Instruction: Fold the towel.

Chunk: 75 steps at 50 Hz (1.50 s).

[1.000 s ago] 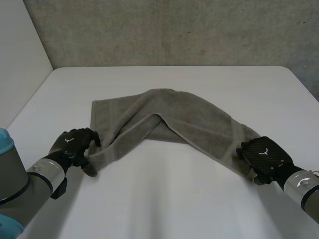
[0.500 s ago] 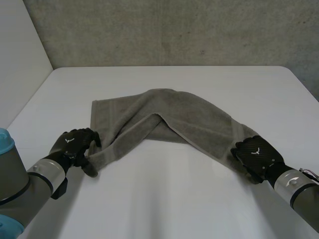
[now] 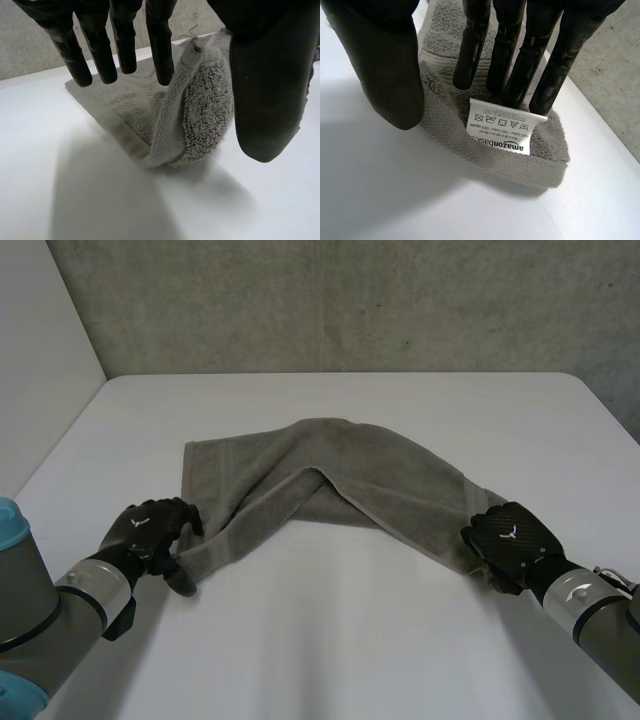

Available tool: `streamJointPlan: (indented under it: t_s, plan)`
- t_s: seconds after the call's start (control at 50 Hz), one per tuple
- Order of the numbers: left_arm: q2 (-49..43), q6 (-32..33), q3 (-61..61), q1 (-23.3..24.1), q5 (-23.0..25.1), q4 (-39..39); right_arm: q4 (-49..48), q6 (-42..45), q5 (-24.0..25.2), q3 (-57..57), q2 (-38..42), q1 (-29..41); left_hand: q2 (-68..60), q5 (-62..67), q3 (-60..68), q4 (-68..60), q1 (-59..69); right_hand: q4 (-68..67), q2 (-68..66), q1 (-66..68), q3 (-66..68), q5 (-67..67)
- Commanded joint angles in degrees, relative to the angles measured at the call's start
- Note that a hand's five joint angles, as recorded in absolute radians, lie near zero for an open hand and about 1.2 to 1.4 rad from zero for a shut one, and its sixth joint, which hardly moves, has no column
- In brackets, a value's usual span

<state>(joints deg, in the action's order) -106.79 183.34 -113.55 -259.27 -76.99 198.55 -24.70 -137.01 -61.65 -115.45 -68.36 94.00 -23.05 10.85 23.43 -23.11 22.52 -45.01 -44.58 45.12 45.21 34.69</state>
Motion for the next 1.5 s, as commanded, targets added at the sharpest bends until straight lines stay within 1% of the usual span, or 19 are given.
streamJointPlan:
  t_s: [0.02,0.08,0.12,0.2,0.3,0.4,0.76,0.8,0.84,0.86,0.9,0.92,0.94,0.98,1.18,1.28,1.34,1.38,1.5]
  plan:
    - [0.00,0.00,0.00,0.00,0.00,0.00,-0.08,-0.10,-0.31,0.31,0.41,0.48,3.25,-1.05,-3.63,3.31,-2.72,-5.08,-5.51,4.97,4.88,5.40]
    - [0.00,0.00,0.00,0.00,0.00,0.00,0.00,-0.10,-0.40,0.40,0.50,0.48,3.25,-1.05,-3.63,3.31,-2.72,-11.84,-12.26,11.72,11.64,12.16]
    - [0.00,0.00,0.00,0.00,0.00,0.00,0.09,-0.19,-0.57,0.58,0.51,0.39,3.25,-1.05,-3.63,3.31,-2.72,-34.88,-35.30,34.76,34.67,35.20]
    - [0.00,0.00,0.00,0.00,0.00,0.00,0.09,-0.98,-1.28,0.75,-0.20,-0.31,4.42,-2.22,-4.80,4.48,-3.89,-34.99,-35.42,34.88,34.79,35.31]
    - [0.00,0.00,-0.09,0.00,0.00,-0.09,0.01,-5.28,-6.10,1.37,-2.83,-2.23,6.11,-3.91,-6.49,6.17,-5.58,-34.99,-35.42,34.88,34.79,35.31]
    - [0.09,0.00,-0.35,0.00,0.09,0.00,0.09,-5.90,-6.37,0.49,-4.24,-6.28,6.28,-4.08,-6.66,6.34,-5.75,-34.99,-35.42,34.88,34.79,35.31]
    - [-0.09,0.35,-0.44,0.70,0.00,-0.09,0.44,-5.64,-6.37,-1.18,-4.51,-6.64,6.95,-4.75,-7.33,7.01,-6.42,-34.99,-35.42,34.88,34.79,35.31]
    - [-0.09,0.53,-0.44,0.79,-0.09,-0.09,0.44,-5.55,-6.37,-1.18,-4.51,-6.64,4.60,-2.40,-4.98,4.66,-4.07,-34.99,-35.42,34.88,34.79,35.31]
    - [-0.09,0.62,-0.53,0.88,-0.18,-0.18,0.44,-5.55,-6.37,-1.35,-4.51,-6.64,-9.62,11.82,9.24,-9.56,10.15,-34.99,-35.42,34.88,34.79,35.31]
    - [-0.09,0.62,-0.53,0.88,-0.18,-0.18,0.44,-5.55,-6.37,-1.36,-4.51,-6.64,-9.70,11.90,9.32,-9.64,10.23,-34.99,-35.42,34.88,34.79,35.31]
    - [0.09,0.53,-0.70,1.23,0.17,-0.44,0.44,-5.55,-6.37,-1.36,-4.51,-6.73,-31.44,33.64,31.06,-31.38,31.97,-34.99,-35.42,34.88,34.79,35.31]
    - [0.09,0.53,-0.71,1.23,0.18,-0.44,0.44,-5.55,-6.37,-1.36,-4.51,-6.73,-31.57,33.77,31.19,-31.51,32.10,-34.99,-35.42,34.88,34.79,35.31]
    - [0.18,0.44,-0.97,1.23,0.35,-0.53,0.44,-5.64,-6.37,-1.44,-4.51,-6.82,-50.39,52.59,50.01,-50.33,50.92,-34.99,-35.42,34.88,34.79,35.31]
    - [0.27,0.44,-1.32,1.31,0.53,-0.53,0.44,-5.81,-6.37,-1.44,-4.59,-6.82,-56.88,59.08,56.50,-56.82,57.41,-34.99,-35.42,34.88,34.79,35.31]
    - [5.36,0.44,-0.53,1.58,0.70,-0.70,2.11,-8.98,-6.81,-0.30,-13.03,-7.08,-56.95,59.15,56.57,-56.89,57.48,-34.99,-35.42,34.88,34.79,35.31]
    - [13.69,0.00,4.55,-0.69,3.77,-1.14,9.14,-16.89,-5.58,5.68,-20.41,-7.26,-56.95,59.15,56.57,-56.89,57.48,-34.99,-35.42,34.88,34.79,35.31]
    - [16.00,-0.44,6.06,-2.29,4.66,-1.76,16.35,-23.13,-2.15,12.36,-23.58,-9.19,-56.95,59.15,56.57,-56.89,57.48,-34.99,-35.42,34.88,34.79,35.31]
    - [20.72,-1.92,9.30,-5.70,5.97,-4.12,23.96,-26.63,0.47,19.79,-25.33,-12.95,-56.95,59.15,56.57,-56.89,57.48,-34.99,-35.42,34.88,34.79,35.31]
    - [24.17,-5.71,15.99,-8.70,8.44,-9.76,36.39,-27.26,2.06,31.78,-25.95,-16.75,-56.95,59.15,56.57,-56.89,57.48,-34.99,-35.42,34.88,34.79,35.31]
